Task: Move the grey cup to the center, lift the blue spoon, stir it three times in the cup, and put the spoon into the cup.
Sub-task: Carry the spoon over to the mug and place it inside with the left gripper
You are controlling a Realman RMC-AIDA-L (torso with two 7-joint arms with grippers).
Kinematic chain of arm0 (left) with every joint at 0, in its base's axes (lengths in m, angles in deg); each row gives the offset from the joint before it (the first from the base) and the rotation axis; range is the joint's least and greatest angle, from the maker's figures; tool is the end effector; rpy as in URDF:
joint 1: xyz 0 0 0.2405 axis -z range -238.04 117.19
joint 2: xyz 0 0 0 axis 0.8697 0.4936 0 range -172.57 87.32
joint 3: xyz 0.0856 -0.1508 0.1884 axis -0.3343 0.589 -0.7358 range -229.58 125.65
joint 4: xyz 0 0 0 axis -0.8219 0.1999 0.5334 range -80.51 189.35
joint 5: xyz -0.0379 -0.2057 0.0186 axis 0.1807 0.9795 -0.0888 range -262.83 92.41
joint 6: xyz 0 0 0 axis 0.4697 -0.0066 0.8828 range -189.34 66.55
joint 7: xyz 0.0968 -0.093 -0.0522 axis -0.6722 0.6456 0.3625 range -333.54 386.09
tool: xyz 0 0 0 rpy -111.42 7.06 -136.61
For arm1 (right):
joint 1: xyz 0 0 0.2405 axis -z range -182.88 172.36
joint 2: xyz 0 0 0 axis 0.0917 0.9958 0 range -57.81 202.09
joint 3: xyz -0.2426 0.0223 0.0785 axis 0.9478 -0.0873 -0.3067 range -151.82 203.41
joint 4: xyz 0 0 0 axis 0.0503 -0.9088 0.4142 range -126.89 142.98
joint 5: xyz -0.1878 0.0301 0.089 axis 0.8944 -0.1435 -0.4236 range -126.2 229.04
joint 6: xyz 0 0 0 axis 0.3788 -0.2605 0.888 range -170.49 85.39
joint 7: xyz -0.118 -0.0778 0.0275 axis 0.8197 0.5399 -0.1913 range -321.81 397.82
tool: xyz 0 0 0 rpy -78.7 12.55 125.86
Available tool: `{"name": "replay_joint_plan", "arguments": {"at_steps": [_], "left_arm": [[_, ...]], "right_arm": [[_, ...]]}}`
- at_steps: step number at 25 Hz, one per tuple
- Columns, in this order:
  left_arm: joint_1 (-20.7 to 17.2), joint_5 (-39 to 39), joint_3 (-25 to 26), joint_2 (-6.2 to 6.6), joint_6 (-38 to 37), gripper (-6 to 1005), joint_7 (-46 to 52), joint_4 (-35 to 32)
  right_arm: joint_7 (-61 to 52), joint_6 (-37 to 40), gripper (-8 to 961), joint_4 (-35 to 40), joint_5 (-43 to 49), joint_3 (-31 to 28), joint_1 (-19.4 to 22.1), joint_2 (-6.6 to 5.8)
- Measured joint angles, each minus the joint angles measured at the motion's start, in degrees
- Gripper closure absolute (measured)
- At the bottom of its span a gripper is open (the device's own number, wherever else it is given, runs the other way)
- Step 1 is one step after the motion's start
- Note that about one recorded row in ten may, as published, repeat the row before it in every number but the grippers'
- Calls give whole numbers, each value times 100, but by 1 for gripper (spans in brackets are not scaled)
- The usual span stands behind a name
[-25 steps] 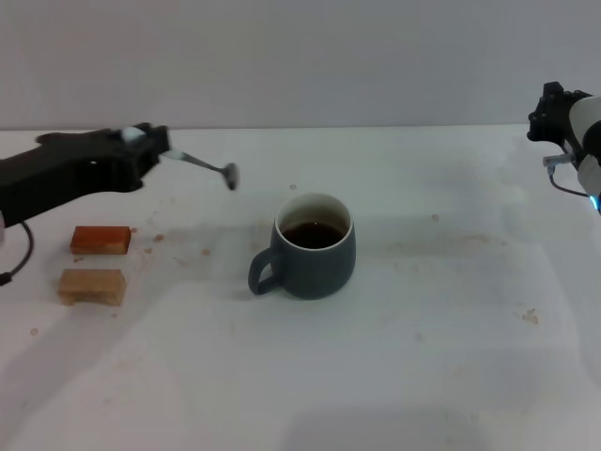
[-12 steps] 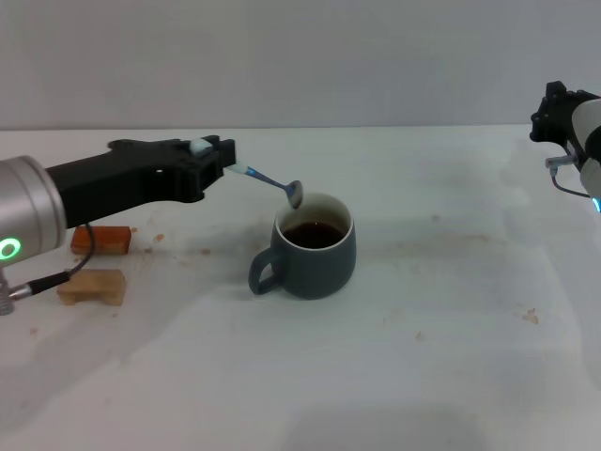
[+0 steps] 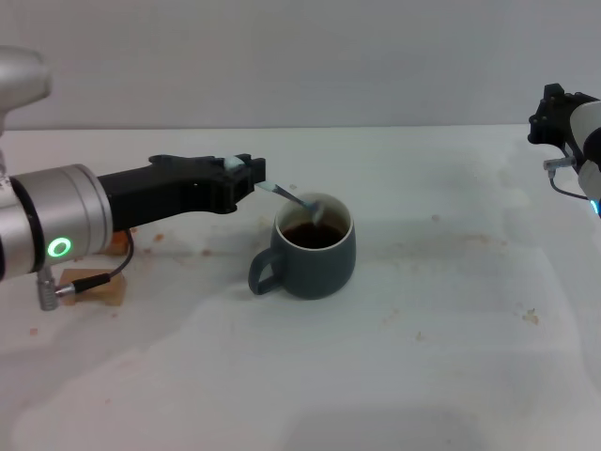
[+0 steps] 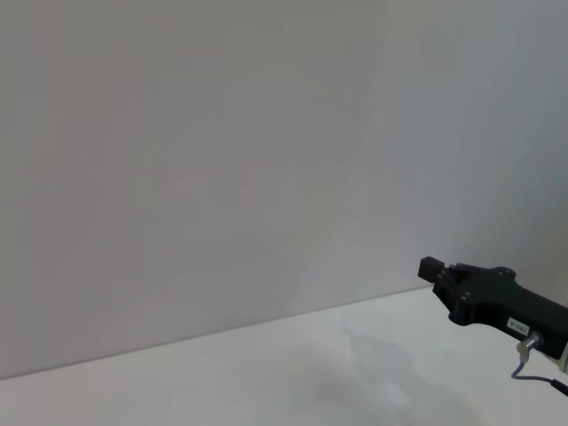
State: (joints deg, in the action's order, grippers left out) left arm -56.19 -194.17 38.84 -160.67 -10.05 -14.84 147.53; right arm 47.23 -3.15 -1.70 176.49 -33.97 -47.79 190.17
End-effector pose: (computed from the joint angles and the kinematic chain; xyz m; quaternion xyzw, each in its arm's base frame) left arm -0.1730 0.3166 0.0205 -0.8626 -0.3599 -0.2279 0.2730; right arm 0.2831 0.4352 -0.0145 -0.7201 0.2384 0.1655 0.6303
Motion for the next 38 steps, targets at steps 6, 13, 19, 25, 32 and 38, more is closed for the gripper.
{"name": "replay_joint_plan", "arguments": {"at_steps": [6,13,19,25,32,38], "left_arm": [[200,-8,-105,1,-144,854,-111,-379],[449,7,-125,-2,-302,854,-315,-940],[674,46,-75,-8,-427,853,-559,-1467],[747,68,-87,-9,-455,853,-713,-1666],[800,172,-171,-8,-429,853,-716,-1643],[861,203,-252,-8,-450,853,-719,-1676]], "right_arm": [[0,-1,946,-1,0,4,-1,6],[0,-3,946,-1,0,9,3,12],[0,-3,947,-7,0,9,29,12],[0,-4,946,-5,0,9,34,16],[0,-4,946,16,0,8,43,19],[0,-4,947,9,0,8,43,19]]}}
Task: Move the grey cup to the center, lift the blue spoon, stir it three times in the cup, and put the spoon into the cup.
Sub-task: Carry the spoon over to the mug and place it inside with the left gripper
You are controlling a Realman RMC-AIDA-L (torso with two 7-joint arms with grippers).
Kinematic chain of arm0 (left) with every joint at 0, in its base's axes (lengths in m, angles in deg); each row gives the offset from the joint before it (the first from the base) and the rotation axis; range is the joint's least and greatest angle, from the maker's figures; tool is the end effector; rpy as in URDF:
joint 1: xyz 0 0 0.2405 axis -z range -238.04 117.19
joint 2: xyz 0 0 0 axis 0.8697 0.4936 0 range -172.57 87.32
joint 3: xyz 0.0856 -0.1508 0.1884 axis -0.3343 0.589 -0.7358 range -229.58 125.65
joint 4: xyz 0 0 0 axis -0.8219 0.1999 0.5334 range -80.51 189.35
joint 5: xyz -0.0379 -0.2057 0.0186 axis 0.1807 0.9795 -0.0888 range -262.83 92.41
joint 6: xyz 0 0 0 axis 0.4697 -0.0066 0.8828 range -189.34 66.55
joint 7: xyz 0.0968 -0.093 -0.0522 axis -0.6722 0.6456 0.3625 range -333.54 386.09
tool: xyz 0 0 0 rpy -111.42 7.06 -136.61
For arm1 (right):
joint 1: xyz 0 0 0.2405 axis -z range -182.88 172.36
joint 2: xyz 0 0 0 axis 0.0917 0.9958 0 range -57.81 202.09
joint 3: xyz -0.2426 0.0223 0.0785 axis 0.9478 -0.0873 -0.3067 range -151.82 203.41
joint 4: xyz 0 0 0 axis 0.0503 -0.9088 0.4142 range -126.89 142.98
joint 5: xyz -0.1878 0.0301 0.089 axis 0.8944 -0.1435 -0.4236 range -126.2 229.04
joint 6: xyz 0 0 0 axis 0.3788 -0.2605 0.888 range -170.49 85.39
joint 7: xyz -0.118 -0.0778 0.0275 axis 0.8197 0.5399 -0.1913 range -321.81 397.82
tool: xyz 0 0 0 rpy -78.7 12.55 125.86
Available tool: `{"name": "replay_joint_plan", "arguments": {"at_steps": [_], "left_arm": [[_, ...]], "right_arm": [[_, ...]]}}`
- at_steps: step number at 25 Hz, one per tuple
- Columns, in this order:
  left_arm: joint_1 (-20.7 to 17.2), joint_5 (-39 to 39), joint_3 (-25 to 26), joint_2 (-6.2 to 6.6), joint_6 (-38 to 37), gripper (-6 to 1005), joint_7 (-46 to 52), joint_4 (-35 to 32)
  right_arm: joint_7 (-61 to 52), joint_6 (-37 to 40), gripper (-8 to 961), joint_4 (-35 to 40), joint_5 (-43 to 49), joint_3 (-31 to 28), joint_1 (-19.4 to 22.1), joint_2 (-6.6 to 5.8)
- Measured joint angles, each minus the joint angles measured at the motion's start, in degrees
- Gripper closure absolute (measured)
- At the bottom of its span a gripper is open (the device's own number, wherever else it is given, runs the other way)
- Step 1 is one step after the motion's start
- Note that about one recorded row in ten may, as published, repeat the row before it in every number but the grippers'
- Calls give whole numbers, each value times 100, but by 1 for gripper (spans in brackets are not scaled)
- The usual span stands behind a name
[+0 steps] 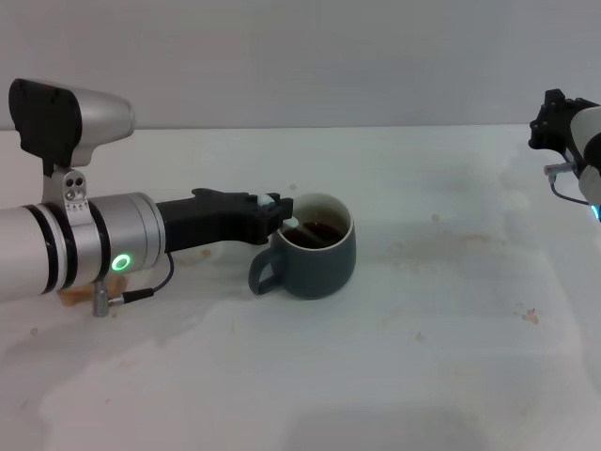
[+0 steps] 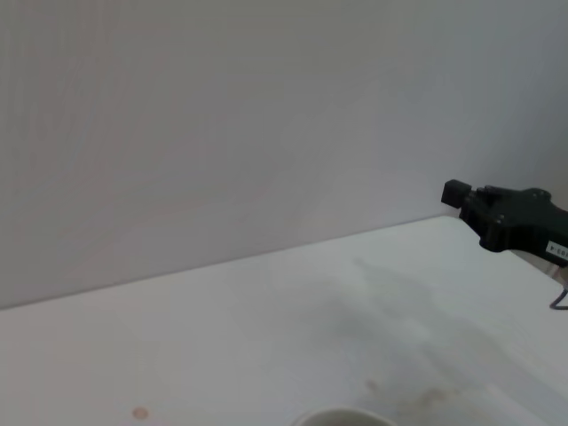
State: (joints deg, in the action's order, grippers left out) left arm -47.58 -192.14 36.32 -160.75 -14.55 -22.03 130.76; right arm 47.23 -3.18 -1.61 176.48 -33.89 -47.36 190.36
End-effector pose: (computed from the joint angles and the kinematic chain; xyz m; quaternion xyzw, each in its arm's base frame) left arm -0.1939 0.3411 -0.0248 -0.8783 -0.3620 -0.1858 0.2511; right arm 0.2861 0.4323 -0.0163 -0.7201 0.2419 0.1627 0.6297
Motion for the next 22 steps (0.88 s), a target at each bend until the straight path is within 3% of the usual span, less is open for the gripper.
{"name": "replay_joint_plan", "arguments": {"at_steps": [13,22], "left_arm": [[524,3,27,4,-389,854,-155,-591],[448,-63,257,47,-173,853,-222,-638]], "right_arm": [[0,0,947,-19,40,0,0,0],[0,-8,946,-18,83,0,-41,0]]}}
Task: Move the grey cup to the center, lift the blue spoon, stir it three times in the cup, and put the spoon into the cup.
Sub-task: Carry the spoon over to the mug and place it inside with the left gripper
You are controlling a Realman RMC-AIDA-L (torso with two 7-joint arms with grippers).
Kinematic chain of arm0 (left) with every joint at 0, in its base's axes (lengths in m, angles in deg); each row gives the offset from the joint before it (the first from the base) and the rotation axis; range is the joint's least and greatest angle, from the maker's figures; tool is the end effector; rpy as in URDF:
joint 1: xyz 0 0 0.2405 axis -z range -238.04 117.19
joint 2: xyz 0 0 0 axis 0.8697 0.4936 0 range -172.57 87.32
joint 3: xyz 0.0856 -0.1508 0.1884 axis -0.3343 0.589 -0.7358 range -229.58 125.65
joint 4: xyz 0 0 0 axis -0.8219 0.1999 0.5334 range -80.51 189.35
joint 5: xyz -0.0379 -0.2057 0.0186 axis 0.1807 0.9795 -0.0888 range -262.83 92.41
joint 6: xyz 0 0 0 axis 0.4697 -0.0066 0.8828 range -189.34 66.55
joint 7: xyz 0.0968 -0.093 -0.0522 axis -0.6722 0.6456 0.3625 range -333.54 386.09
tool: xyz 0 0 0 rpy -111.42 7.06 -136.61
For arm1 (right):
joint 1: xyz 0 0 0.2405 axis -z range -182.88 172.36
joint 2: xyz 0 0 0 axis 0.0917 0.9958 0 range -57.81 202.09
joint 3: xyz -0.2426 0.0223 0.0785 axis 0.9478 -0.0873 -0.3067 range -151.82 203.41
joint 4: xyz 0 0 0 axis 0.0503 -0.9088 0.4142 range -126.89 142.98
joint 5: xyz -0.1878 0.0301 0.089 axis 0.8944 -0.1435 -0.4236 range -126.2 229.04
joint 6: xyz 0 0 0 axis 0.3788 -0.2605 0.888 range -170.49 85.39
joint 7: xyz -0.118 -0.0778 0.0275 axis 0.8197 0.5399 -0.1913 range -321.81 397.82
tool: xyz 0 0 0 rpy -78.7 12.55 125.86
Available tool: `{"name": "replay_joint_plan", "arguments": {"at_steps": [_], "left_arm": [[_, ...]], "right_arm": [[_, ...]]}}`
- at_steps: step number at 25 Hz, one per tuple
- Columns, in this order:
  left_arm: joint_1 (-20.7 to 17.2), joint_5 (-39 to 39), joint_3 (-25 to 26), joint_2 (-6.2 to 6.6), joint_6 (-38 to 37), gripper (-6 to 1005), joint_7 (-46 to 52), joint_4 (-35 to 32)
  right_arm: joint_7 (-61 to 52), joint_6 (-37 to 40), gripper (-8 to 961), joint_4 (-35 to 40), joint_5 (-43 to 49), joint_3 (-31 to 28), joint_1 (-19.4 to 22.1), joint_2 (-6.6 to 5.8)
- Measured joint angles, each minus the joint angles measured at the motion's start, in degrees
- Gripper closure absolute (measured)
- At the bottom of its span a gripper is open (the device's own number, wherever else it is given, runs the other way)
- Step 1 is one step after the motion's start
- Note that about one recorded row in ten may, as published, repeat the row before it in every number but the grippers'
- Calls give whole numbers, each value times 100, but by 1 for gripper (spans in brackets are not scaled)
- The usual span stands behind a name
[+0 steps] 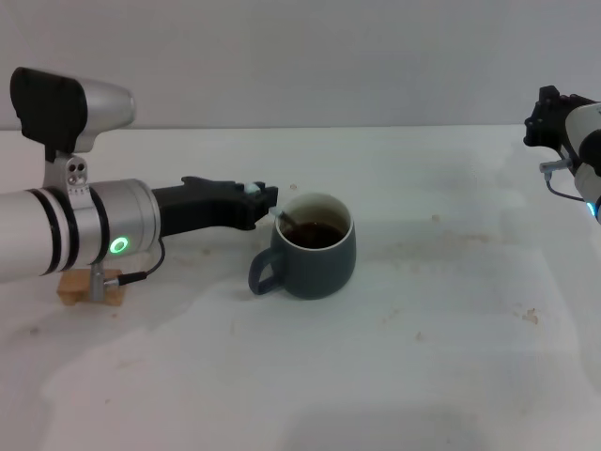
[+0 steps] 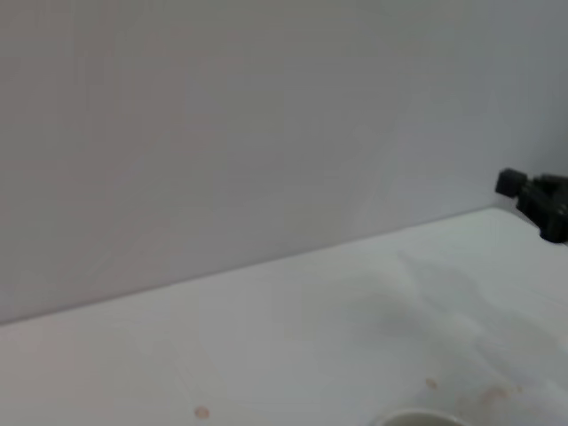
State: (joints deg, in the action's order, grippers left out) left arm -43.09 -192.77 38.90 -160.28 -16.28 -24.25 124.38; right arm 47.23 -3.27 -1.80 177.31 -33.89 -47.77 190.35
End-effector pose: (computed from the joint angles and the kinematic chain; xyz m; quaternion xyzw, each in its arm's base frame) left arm -0.2056 0.3613 -0.0237 -0.8767 -0.3597 -0.1683 0.2716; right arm 0.2813 0.4345 -0.0176 -0.7253 0.2343 0.1640 0.6262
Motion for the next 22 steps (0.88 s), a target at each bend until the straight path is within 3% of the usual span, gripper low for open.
{"name": "replay_joint_plan", "arguments": {"at_steps": [13,22], "left_arm": [[-218,-125,66,-31,696,853,31,409],[198,-84,-257,-65,182,852,14,71]], "right_arm": [[0,-36,946,-53,76,0,-27,0],[0,-36,947,-75,77,9,12,0]]}}
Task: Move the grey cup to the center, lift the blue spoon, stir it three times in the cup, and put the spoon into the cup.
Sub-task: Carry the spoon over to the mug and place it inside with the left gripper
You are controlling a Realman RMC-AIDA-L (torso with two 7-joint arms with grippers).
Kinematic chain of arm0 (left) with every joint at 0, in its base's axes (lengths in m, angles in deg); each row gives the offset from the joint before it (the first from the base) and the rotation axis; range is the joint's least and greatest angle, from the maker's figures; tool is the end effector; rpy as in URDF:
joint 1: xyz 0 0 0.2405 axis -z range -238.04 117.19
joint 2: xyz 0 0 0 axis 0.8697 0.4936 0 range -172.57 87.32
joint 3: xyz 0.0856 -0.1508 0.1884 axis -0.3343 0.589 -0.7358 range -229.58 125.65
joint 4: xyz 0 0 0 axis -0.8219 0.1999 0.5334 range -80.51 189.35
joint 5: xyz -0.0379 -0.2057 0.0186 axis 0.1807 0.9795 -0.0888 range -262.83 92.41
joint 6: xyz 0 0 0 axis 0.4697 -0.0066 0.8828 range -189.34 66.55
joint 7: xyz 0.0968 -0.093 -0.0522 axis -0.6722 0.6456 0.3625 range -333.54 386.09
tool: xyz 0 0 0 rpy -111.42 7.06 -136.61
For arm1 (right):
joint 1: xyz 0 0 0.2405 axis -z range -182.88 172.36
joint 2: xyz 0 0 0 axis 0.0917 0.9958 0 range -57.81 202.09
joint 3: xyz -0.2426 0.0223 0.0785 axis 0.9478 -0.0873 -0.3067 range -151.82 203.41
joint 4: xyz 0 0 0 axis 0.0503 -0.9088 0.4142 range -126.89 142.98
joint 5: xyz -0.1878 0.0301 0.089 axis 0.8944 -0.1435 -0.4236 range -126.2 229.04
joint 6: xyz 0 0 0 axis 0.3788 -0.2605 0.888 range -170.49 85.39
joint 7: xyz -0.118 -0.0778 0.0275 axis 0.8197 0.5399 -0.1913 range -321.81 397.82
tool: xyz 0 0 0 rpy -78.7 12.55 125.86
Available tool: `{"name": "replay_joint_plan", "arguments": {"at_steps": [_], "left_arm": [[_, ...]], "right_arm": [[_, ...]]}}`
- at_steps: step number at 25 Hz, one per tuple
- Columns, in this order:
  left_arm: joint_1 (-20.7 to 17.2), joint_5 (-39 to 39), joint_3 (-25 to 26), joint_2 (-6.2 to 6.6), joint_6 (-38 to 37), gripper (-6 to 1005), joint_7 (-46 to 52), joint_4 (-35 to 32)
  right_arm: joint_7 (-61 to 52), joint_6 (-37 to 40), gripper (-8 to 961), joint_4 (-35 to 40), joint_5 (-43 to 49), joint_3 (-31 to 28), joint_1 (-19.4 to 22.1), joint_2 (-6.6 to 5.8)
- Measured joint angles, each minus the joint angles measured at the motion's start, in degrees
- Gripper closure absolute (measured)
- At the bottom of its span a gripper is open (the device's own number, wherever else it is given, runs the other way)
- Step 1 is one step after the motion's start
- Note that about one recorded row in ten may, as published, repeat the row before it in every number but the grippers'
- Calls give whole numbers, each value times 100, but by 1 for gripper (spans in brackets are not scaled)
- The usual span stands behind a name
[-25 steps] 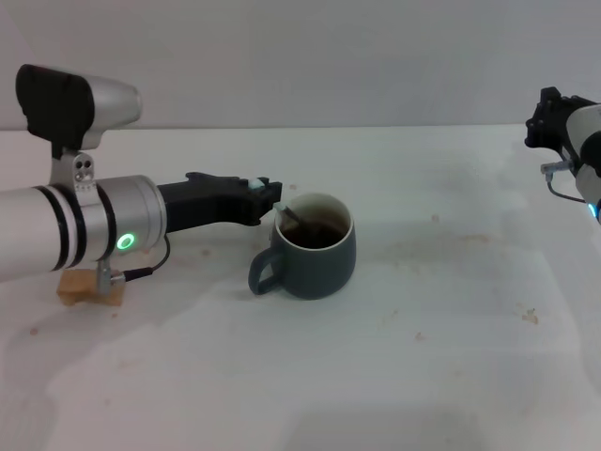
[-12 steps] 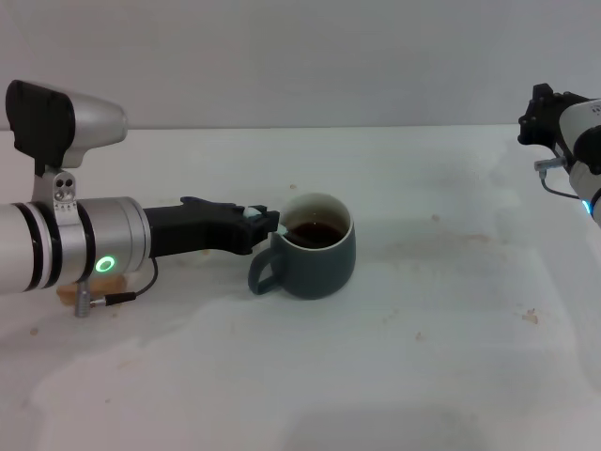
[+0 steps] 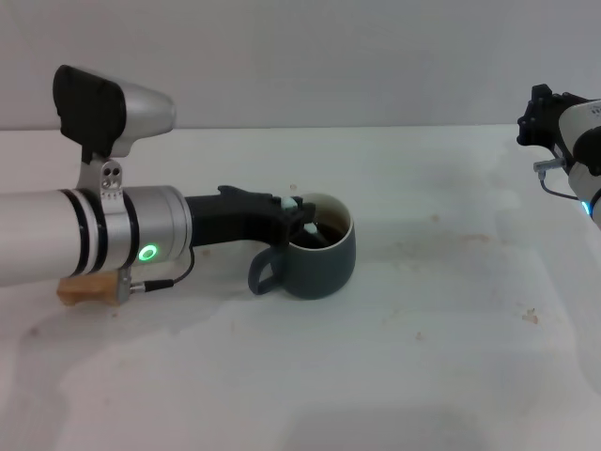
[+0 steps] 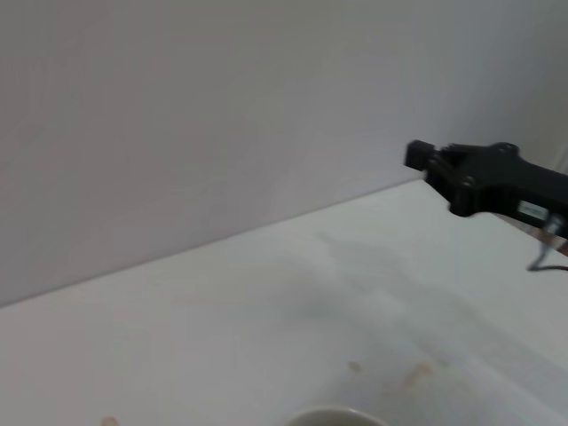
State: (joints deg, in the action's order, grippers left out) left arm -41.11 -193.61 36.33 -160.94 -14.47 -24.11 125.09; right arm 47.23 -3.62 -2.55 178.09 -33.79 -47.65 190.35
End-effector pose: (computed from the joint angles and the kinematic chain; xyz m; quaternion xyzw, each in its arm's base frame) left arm -0.1836 0.3578 -0.0394 -0.8986 -0.3318 -0.1603 0.2381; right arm 0.2780 0.4346 -0.0204 -0.7308 0.2304 0.1654 0.6209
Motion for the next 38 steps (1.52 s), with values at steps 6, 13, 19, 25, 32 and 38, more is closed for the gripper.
{"name": "replay_joint_plan", "arguments": {"at_steps": [6,13,19,25,32,38], "left_arm": [[233,-11,-31,4,-414,850,-13,-268],[321,-183,44,35,-544,847,-9,-404],[150,-423,337,35,-22,845,97,-203],[25,-438,309,32,143,843,201,67],[147,-396,100,9,324,840,260,149],[343,-375,-127,-9,8,838,266,41]], "right_arm": [[0,0,947,-7,0,0,8,0],[0,0,946,-52,55,0,12,0],[0,-2,947,-57,60,0,8,0],[0,-3,946,-57,60,0,-3,0],[0,7,947,-72,68,-1,-4,0],[0,8,947,-92,72,1,12,0]]}}
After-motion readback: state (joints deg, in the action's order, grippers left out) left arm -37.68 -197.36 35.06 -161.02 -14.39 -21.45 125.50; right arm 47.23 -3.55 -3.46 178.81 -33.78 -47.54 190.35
